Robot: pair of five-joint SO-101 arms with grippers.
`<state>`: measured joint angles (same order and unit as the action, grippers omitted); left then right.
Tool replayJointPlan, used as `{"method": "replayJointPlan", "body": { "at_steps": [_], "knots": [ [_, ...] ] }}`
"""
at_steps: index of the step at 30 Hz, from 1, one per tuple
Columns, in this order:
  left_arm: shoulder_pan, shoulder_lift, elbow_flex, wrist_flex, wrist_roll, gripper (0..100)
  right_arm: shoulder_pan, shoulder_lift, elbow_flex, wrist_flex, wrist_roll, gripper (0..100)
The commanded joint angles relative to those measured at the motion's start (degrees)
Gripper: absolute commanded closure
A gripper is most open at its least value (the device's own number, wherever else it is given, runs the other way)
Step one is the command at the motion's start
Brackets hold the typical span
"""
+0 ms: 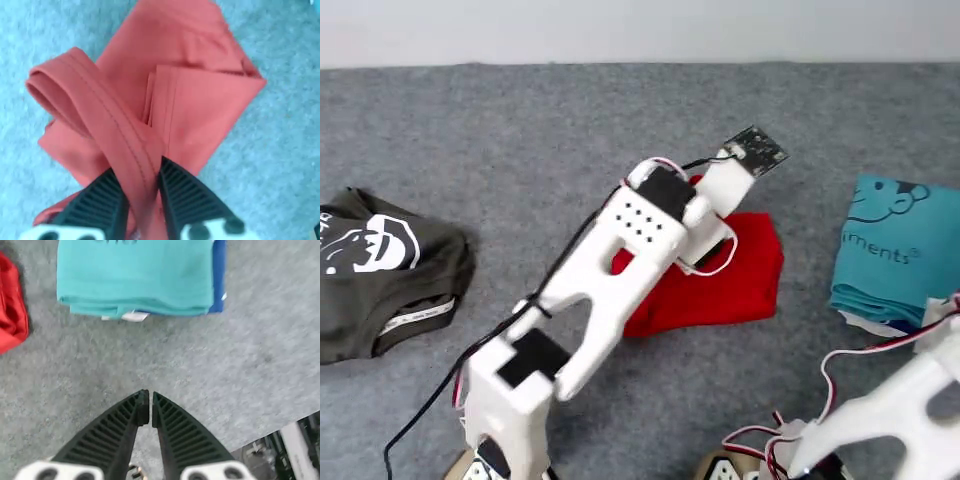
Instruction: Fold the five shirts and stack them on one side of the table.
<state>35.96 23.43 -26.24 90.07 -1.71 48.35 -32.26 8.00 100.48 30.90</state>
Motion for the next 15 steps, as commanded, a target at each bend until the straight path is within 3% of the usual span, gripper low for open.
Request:
{"method": "replayJointPlan", "body": {
  "at_steps": [1, 7, 15],
  "knots": [
    [1.49, 3.96, -10.42, -1.23, 0.44, 99, 0.4, -2.33, 1.93, 2.24, 0.09, 97.5],
    [2.37, 14.77, -23.25, -0.97, 2.55, 97, 0.4, -2.33, 3.08, 2.24, 0.09, 97.5],
    [2.46, 23.12, -38.9, 7.21, 6.77, 77, 0.4, -2.33, 3.08, 2.24, 0.09, 97.5]
  ]
}}
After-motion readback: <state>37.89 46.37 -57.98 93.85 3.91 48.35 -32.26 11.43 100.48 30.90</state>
